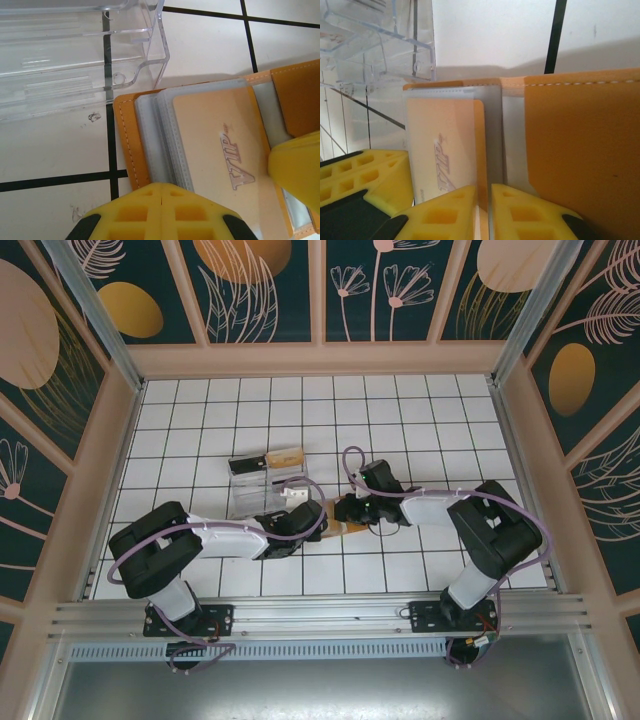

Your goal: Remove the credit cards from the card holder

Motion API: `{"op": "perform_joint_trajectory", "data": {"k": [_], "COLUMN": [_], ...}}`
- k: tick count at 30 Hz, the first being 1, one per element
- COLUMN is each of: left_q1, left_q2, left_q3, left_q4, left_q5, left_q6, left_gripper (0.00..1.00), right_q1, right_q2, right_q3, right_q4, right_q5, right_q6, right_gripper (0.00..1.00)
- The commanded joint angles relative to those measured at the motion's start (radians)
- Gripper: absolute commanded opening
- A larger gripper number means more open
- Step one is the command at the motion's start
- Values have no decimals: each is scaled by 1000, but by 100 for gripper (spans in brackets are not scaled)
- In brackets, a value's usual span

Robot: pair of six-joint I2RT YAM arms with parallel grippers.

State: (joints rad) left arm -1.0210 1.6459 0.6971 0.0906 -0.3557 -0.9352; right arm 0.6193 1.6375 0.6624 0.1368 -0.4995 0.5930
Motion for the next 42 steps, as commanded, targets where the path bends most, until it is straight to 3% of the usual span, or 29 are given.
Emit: {"op": "perform_joint_trajectory", "data": {"k": [1, 10, 27, 35, 42], "left_q1": [4, 4, 4, 5, 4], "left_q2": [37, 38, 38, 44, 48], "left_q3": [6, 4, 0, 4, 5], "left_q4": [-45, -47, -51, -43, -40], "left_q5": [18, 19, 17, 26, 33], "left_q6": [14, 12, 12, 16, 17], "left_gripper": [7, 6, 3, 3, 2], "right_q1": [-10, -32, -111, -107, -96], "right_q2": [5, -8, -52, -53, -16], "right_q3": [-23, -38, -76, -75, -61], "right_q4": [37, 32, -14, 46, 50], "right_q5": [-64, -55, -43, -108, -94], "right_q6": [22, 28, -10, -3, -5], "right_gripper": [19, 5, 3, 24, 26]}}
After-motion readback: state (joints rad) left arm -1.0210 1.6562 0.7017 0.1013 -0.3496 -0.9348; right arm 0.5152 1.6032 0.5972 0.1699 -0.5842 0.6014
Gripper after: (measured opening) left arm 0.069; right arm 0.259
